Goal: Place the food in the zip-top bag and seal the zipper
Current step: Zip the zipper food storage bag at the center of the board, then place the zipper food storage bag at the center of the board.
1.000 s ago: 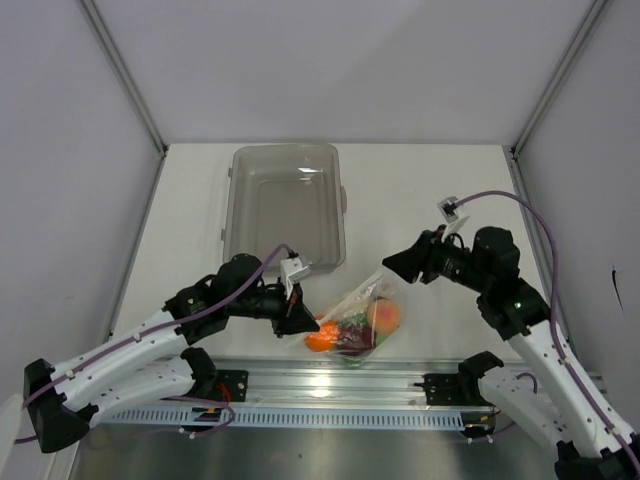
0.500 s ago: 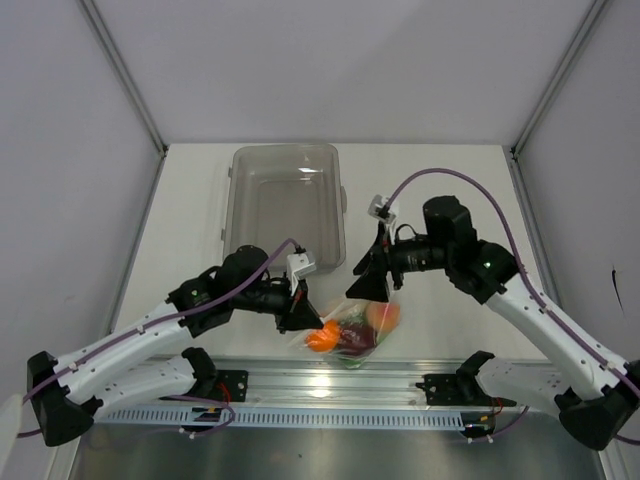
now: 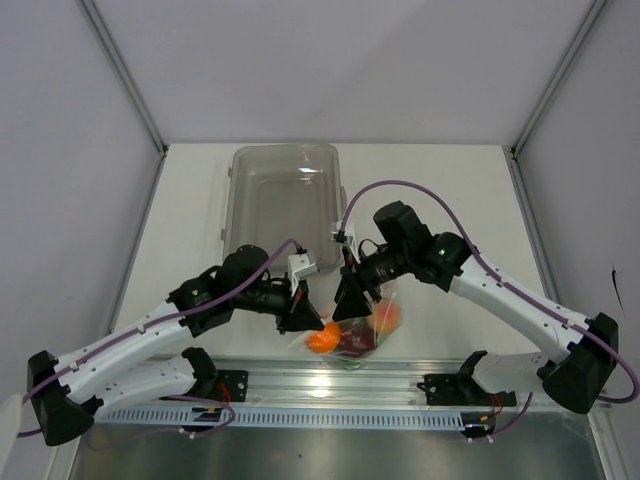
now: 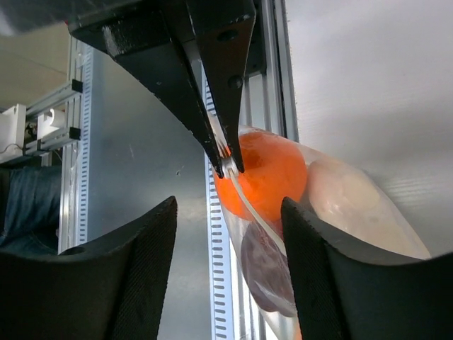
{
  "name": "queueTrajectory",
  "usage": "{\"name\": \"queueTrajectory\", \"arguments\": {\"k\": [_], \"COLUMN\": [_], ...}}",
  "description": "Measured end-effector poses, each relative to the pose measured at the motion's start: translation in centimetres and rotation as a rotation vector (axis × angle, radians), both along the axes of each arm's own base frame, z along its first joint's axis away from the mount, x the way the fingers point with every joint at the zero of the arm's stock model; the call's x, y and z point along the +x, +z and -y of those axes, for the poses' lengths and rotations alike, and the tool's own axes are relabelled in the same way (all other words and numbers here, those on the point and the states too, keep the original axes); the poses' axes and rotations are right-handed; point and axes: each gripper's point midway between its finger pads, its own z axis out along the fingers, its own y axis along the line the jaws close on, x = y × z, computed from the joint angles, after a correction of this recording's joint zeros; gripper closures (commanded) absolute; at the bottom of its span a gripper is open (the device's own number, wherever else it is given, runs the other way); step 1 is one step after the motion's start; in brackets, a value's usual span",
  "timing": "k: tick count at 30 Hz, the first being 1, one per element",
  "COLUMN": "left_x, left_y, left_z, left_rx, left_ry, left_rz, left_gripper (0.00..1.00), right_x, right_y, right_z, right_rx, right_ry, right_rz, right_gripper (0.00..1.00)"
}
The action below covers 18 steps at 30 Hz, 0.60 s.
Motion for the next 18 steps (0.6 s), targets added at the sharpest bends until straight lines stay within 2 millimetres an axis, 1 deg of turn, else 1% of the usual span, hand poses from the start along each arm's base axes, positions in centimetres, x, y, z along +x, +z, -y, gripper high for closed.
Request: {"name": "queueTrajectory", "arguments": {"k": [5,8,9,12,14,16,17,18], "left_x": [0.1,0.0,0.0,-0.1,-0.2,-0.2,-0.2,-0.2], "left_y": [0.7,0.9,1.0,1.0,1.1,1.3,1.3,1.4], "left_z": [0.1,0.2,0.2,0.1,0.0,-0.1,-0.1,-0.1], "left_rx": [-0.030,-0.039,-0.043,-0.052,-0.057,-0.063,-0.064,-0.065], "left_ry": [-0.002,-0.008,-0.008,-0.007,-0.007,-0.006,-0.007,-0.006], "left_rz": [0.022,0.025,0.028,0.035,0.039,0.045,0.046,0.047], "left_gripper": [0.99,0.99,0.99,0.99,0.99,0.99,0.99,0.99], "right_x": [-0.5,-0.5,-0.4,-0.5,-0.7,-1.0,-1.1,-1.2], "right_y": [-0.5,-1.0,-1.3,-2.3,-3.1,-3.9,-4.1,-4.2], "right_z": [-0.1,-0.3,-0.3,-0.6,-0.7,-0.6,-0.6,-0.6], "right_rx": [-0.008,-0.023,-0.029,-0.056,-0.073,-0.092,-0.097,-0.100], "right_ry": [0.018,0.018,0.018,0.023,0.026,0.027,0.028,0.028], "right_rz": [0.000,-0.002,-0.004,-0.019,-0.027,-0.037,-0.040,-0.042], "right_gripper": [0.40,0.44,0.47,0.49,0.54,0.62,0.69,0.82]}}
